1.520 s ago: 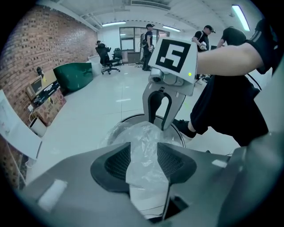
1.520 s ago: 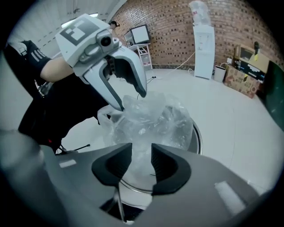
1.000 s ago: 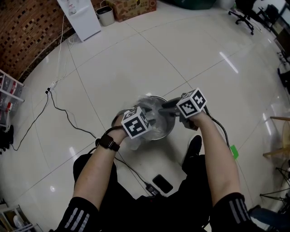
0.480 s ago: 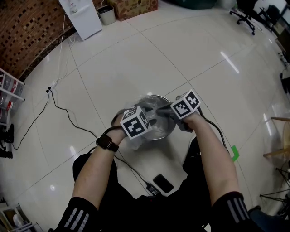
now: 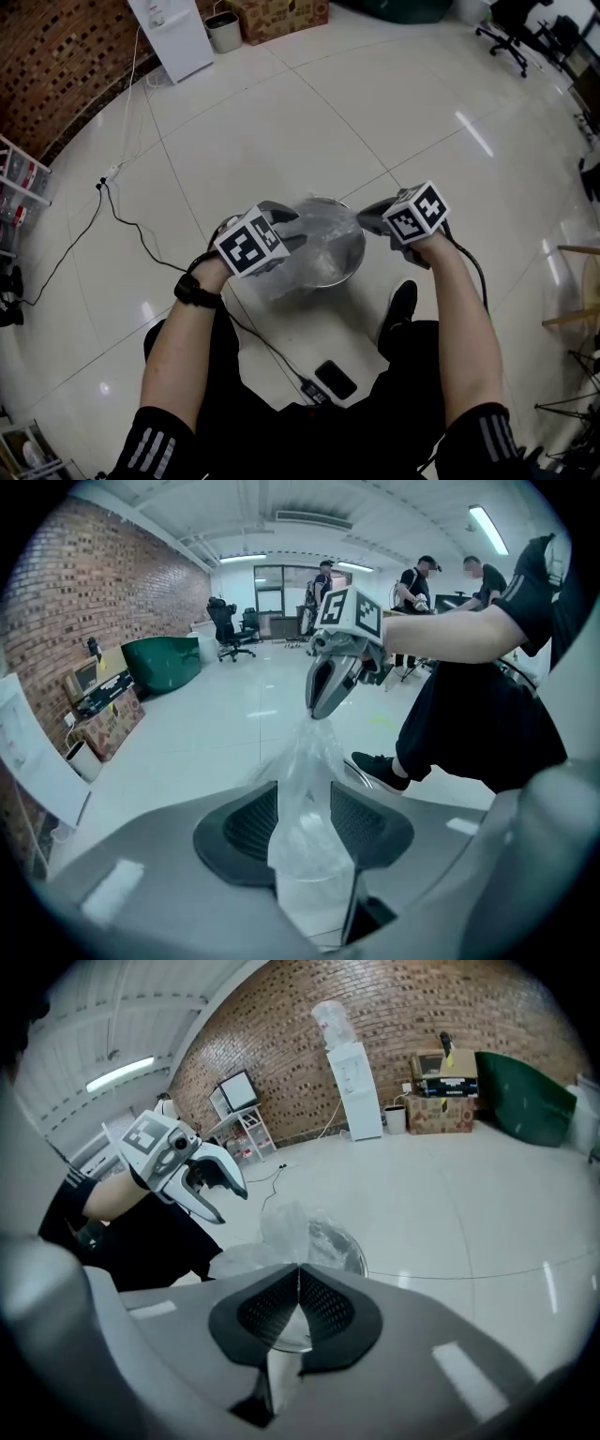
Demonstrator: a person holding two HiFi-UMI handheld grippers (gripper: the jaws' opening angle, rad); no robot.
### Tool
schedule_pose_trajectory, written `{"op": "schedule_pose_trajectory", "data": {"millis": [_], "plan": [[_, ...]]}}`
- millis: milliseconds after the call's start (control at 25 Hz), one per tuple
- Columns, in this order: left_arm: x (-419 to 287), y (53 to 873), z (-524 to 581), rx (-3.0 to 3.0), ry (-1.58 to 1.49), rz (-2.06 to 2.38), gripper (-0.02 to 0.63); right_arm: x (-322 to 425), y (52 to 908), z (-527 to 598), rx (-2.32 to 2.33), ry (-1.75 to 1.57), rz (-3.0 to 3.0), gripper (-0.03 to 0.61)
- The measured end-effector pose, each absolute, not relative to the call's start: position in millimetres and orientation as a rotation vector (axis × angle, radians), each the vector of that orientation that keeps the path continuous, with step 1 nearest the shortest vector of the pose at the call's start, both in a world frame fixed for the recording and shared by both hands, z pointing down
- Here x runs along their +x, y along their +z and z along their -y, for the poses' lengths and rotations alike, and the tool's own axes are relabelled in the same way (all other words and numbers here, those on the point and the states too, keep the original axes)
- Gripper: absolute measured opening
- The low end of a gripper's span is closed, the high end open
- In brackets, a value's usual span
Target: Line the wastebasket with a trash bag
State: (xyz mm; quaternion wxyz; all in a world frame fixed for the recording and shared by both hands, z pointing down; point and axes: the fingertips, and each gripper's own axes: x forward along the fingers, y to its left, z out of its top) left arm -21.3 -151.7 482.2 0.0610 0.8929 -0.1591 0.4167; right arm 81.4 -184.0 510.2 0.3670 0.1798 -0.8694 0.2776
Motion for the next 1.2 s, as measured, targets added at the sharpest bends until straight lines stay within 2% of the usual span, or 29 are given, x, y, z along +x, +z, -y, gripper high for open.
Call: {"op": "schedule_pose_trajectory", "data": {"millis": [400,640,760,920,1200], "plan": [[-4.7,515.7,119.6,2.680,1.443,0.268,0.086,148.3,514.5,186.4,0.569,0.543,2.050,0.009],[21.1,563.5,127.8,2.674,1.506,0.241,0.089,160.7,526.4,183.8,0.564,0.516,1.976,0.009],[26.0,583.7,142.1,2.635,1.630,0.269,0.093,162.7,530.8,185.9,0.565,0.491,1.949,0.009],[-1.1,617.9,139.4,2.475,1.937,0.186,0.107,164.5,542.6,188.2,0.542,0.454,1.931,0.009],[-32.0,616.3,139.5,2.347,2.056,0.149,0.130,169.4,588.3,174.2,0.436,0.445,1.854,0.009]]}}
